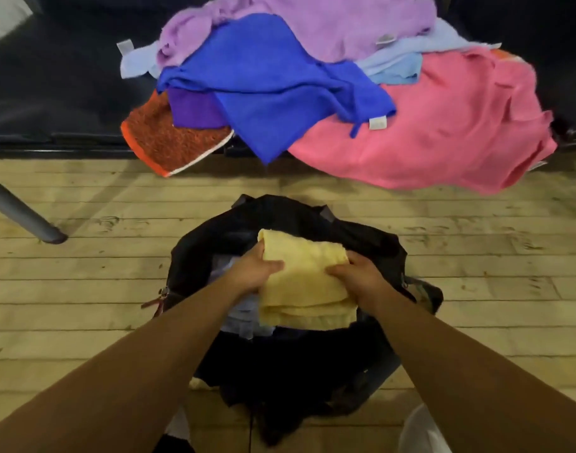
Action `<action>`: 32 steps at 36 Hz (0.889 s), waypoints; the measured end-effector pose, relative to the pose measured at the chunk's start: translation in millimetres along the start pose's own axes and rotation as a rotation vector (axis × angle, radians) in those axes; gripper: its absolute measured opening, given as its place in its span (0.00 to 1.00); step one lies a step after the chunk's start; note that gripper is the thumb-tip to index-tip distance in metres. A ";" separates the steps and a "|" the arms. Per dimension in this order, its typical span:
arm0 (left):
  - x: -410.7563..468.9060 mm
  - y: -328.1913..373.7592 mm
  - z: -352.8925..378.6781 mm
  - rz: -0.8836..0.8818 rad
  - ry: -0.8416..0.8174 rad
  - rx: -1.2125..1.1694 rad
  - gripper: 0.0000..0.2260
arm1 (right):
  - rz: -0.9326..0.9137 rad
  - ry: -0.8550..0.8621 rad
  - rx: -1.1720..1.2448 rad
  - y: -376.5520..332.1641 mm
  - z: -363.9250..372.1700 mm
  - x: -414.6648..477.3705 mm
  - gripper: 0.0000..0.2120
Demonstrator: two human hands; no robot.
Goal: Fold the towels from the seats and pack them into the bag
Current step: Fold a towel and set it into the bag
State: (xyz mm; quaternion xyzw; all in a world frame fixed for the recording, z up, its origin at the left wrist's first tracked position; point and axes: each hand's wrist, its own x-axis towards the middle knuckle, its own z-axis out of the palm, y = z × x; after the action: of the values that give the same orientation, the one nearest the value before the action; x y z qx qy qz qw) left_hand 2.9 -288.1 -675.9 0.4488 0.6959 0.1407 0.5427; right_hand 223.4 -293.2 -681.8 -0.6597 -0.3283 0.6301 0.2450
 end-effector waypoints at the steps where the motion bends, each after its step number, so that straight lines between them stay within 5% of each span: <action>1: 9.6 -6.4 3.4 -0.019 0.001 0.016 0.34 | 0.002 0.024 -0.035 5.7 2.7 9.2 0.16; 12: 80.0 -64.7 44.9 -0.012 -0.033 -0.048 0.30 | -0.086 0.209 -0.295 45.5 2.6 77.2 0.27; 18: 86.9 -94.0 59.6 -0.077 -0.072 0.037 0.37 | 0.010 0.220 -0.299 75.7 -5.3 80.6 0.32; 26: 77.3 -96.8 57.5 -0.024 -0.038 0.150 0.34 | 0.079 0.227 -0.499 90.7 -2.2 76.5 0.25; 32: 58.2 -58.2 21.6 0.073 -0.090 0.473 0.14 | 0.035 0.087 -0.883 39.2 -10.1 60.4 0.10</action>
State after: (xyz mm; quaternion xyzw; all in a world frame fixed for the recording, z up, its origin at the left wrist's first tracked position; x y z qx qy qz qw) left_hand -6.0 -281.6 -760.3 0.5942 0.6678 -0.0267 0.4475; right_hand 237.6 -273.5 -750.3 -0.7323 -0.5441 0.4055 -0.0574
